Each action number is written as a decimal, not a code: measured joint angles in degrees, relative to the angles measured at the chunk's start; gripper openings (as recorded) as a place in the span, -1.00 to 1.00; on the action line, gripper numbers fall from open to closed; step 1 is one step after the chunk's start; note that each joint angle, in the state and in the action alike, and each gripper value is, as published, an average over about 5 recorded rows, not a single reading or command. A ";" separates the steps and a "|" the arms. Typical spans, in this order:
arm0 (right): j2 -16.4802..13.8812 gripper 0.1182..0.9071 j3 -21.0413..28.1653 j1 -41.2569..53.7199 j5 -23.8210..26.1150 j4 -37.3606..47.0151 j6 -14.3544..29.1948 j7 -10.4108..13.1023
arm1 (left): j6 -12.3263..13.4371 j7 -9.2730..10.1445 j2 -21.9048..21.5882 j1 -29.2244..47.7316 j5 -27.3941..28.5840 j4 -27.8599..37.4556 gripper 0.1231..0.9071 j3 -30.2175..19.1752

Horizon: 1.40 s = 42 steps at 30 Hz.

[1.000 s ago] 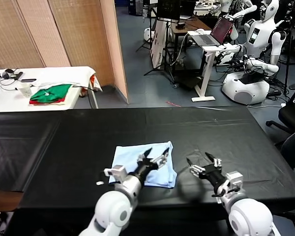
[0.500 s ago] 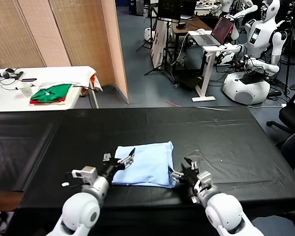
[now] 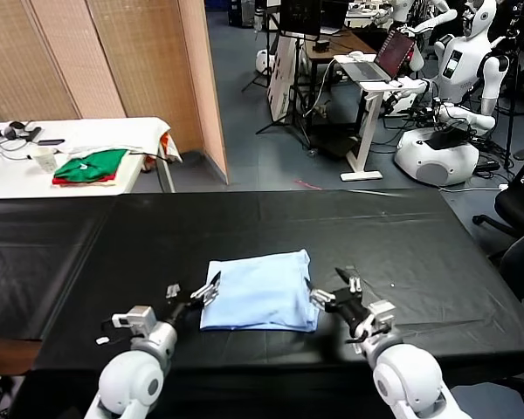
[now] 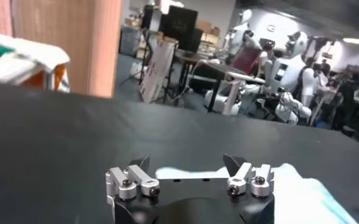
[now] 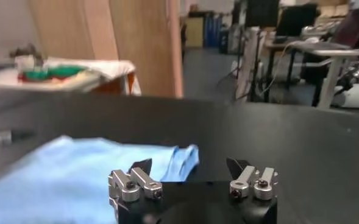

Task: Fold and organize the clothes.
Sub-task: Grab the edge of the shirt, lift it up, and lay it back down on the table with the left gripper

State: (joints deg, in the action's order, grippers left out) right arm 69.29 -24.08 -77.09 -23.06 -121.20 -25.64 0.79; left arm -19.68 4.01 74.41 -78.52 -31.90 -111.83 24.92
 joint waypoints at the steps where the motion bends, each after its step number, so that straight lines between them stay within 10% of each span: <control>1: 0.05 1.00 -0.52 -0.19 -0.22 -0.51 -0.03 0.06 | 0.12 0.01 0.51 -0.29 -0.04 0.12 1.00 0.07; 11: 0.36 1.00 -2.04 -0.91 -0.82 -3.38 -0.30 0.68 | 0.53 0.27 3.71 -1.93 -1.00 0.96 0.77 0.16; 24: 0.28 1.00 -2.32 -0.45 -0.69 -4.54 -0.46 0.84 | -0.25 2.02 4.95 -2.82 -8.35 0.13 -0.85 0.32; 35: -0.46 1.00 -4.43 -0.34 -0.58 -4.10 -4.02 2.12 | 0.39 2.89 -2.28 -1.97 7.41 -3.10 -0.89 0.84; 42: -0.15 1.00 -3.88 0.63 -0.24 -2.32 -4.45 2.31 | -0.13 2.92 -13.50 -2.97 7.51 -3.66 -0.89 5.81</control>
State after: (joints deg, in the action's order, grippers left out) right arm 69.14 -27.96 -76.46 -23.30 -123.51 -30.09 3.10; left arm -19.81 6.93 60.91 -81.49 -24.39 -115.49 30.73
